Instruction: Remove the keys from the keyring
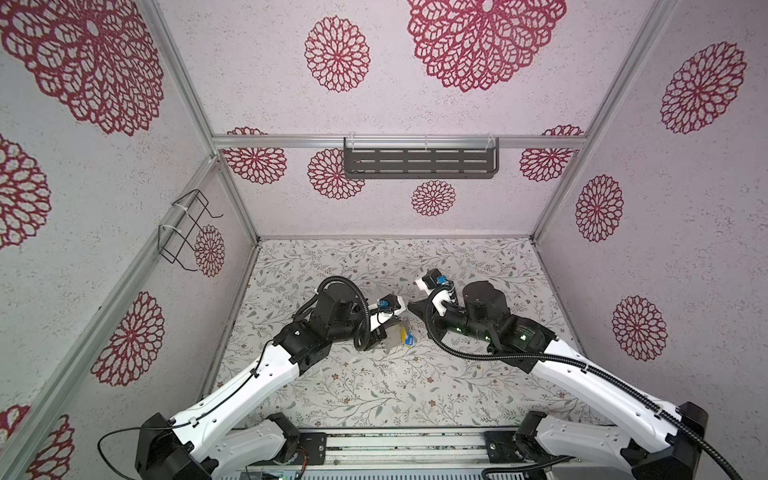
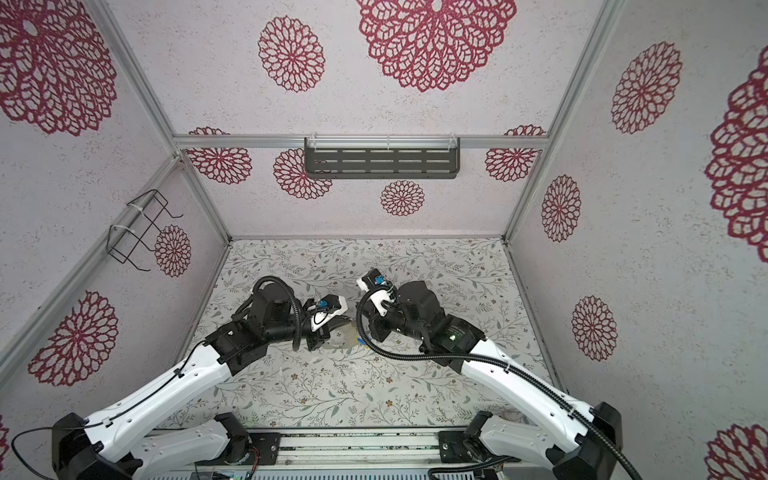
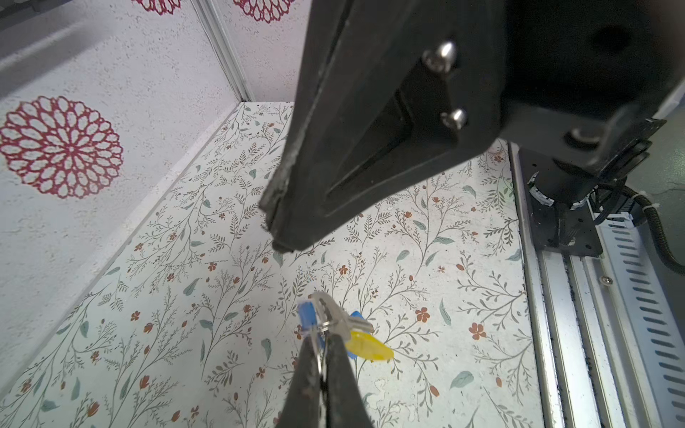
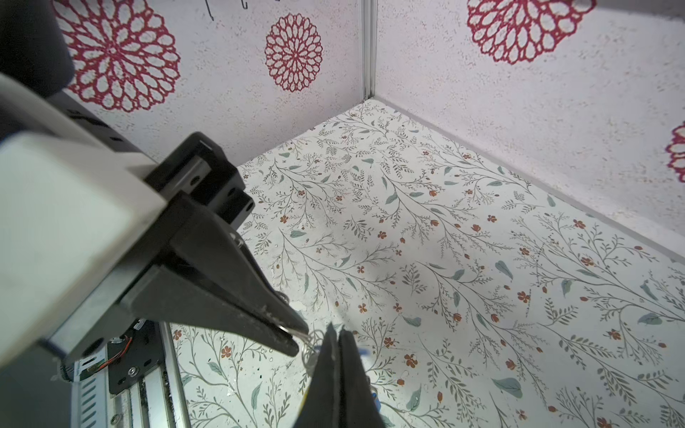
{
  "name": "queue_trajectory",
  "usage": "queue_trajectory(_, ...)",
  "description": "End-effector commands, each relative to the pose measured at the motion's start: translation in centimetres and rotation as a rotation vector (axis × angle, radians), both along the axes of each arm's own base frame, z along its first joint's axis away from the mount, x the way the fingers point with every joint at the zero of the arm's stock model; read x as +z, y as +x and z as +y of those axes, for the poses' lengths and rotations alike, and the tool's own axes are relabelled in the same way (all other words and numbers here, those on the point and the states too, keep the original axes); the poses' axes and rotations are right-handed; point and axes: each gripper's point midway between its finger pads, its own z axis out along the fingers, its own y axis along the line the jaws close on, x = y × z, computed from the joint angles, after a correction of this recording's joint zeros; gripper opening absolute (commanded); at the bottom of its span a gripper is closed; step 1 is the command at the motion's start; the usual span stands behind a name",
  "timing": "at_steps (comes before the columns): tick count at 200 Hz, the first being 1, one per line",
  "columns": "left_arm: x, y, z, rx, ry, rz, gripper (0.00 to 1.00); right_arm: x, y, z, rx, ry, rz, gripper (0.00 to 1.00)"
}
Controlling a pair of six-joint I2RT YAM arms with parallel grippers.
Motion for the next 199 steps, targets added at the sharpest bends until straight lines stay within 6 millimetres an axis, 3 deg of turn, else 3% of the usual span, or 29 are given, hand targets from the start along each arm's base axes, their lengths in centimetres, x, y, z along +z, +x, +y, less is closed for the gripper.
queue_trajectory(1,2.0,0.0,0.0,-0.008,-0.055,-0.051,0.0,0.8,-0.2,-0.5,-0.024,0.024,-0.012,0.02)
queue_trajectory(16,2.1,-0.1,0.0,-0.017,-0.052,-0.05,0.0,0.5,-0.4,-0.3,-0.004,0.031,-0.008,0.37)
queue_trajectory(30,2.1,-0.2,0.0,-0.021,-0.049,-0.052,0.0,0.3,-1.0,0.3,0.04,0.039,-0.005,0.49)
queue_trajectory(71,2.1,-0.4,0.2,-0.031,-0.033,-0.055,0.0,-0.8,-2.1,1.6,0.138,0.038,0.028,0.52)
queue_trajectory(149,2.7,-0.9,0.3,-0.048,-0.041,-0.045,0.0,-3.3,-1.1,2.5,0.143,-0.04,0.043,0.5)
queue_trajectory(199,3.0,-1.1,0.4,-0.052,-0.053,-0.051,0.0,-3.3,-1.2,2.5,0.147,-0.029,0.047,0.47)
